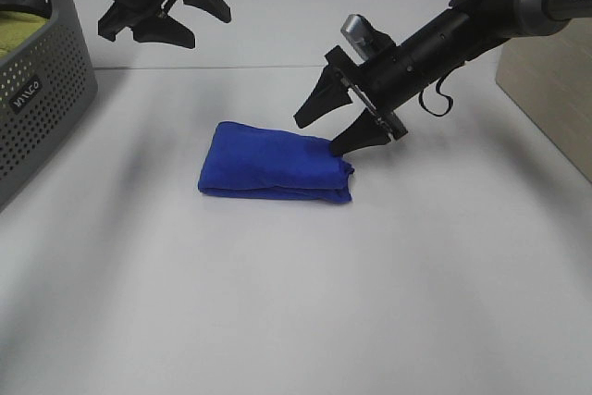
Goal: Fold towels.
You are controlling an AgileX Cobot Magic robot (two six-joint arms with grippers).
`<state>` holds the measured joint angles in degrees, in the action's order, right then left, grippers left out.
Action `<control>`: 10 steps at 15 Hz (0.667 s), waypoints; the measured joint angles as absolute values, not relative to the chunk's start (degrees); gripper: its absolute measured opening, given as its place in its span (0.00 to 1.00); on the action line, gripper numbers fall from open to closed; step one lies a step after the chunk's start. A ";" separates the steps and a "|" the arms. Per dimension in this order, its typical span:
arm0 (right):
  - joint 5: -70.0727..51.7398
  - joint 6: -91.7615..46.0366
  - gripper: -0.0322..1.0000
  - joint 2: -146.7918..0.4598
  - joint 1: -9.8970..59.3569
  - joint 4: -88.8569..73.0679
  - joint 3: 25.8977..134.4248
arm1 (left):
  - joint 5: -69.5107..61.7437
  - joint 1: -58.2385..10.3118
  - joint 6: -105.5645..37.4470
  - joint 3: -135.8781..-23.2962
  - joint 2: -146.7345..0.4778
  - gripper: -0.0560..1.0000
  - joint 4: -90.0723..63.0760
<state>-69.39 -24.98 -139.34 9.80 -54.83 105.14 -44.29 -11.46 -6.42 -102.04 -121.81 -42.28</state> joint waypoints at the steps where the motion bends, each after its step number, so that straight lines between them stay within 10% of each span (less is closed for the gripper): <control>1: -69.39 -24.75 0.76 -139.34 8.88 -54.20 105.14 | -44.75 -11.34 -6.42 -102.04 -121.81 0.61 -42.00; 10: -69.27 -13.92 0.76 -119.58 6.88 -31.86 105.14 | -56.21 -11.34 -5.67 -102.04 -113.79 0.61 -21.08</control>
<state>-69.27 -13.92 -119.58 6.88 -31.86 105.14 -56.21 -11.34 -5.67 -102.04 -113.79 -21.08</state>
